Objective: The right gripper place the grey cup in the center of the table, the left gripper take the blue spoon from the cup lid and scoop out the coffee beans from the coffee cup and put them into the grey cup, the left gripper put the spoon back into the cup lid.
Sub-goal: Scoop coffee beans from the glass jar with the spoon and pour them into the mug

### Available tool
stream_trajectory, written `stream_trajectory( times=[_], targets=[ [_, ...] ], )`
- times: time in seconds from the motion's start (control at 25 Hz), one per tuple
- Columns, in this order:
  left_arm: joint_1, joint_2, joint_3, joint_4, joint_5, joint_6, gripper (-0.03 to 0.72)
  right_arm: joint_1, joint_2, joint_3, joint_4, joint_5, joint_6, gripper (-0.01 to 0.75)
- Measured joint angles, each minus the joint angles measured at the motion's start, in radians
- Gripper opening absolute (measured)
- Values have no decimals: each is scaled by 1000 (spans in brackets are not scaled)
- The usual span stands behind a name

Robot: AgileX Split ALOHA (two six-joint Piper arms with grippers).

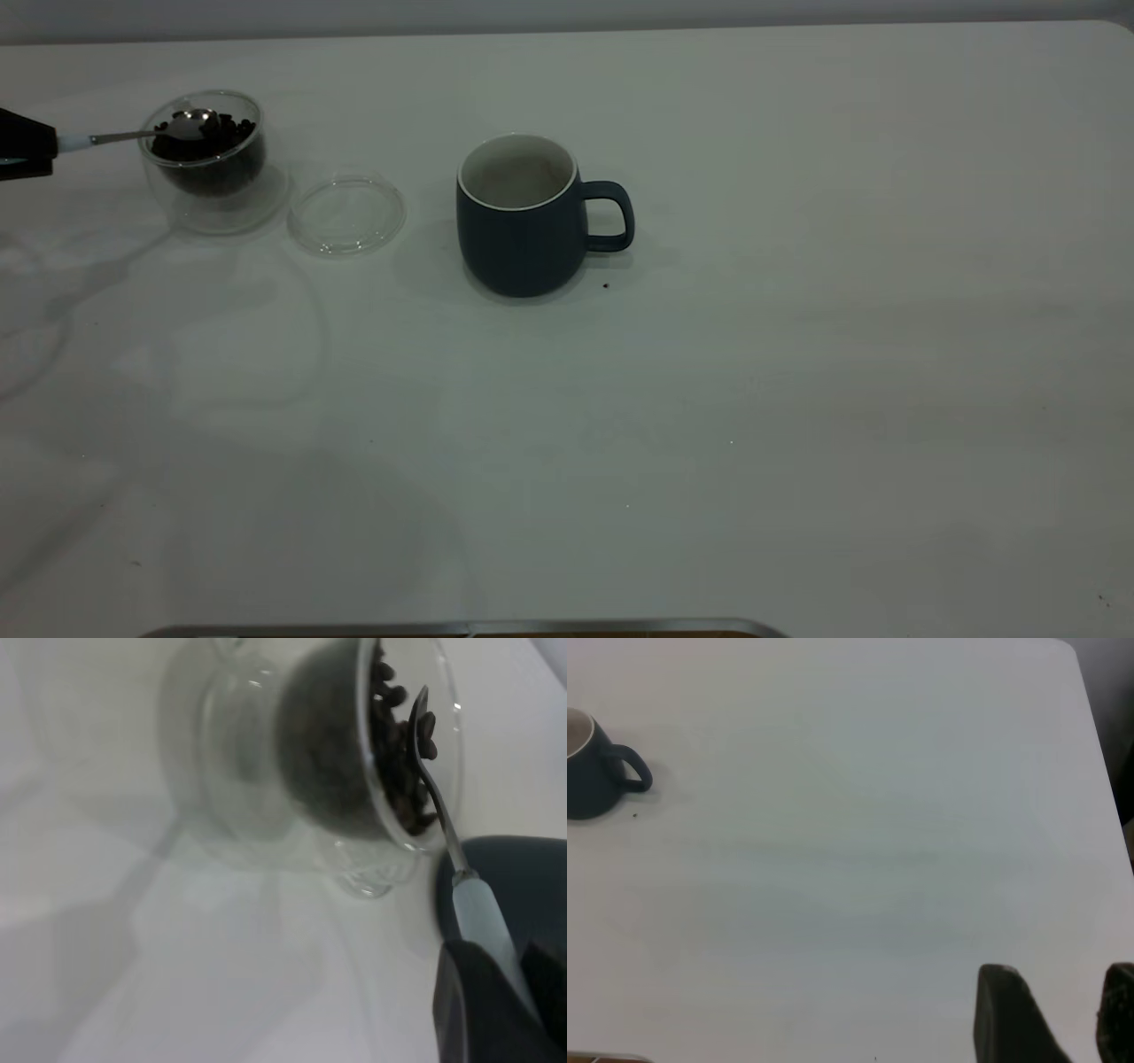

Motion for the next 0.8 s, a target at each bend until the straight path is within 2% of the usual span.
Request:
stream_trajectory(
  times=[0.24,0.8],
  targets=[
    [0,30,0,-6,-24,-33,130,0,0,0,0,0,0,281],
    [0,77,0,-18,19,-72,130,0,0,0,0,0,0,281]
  ],
)
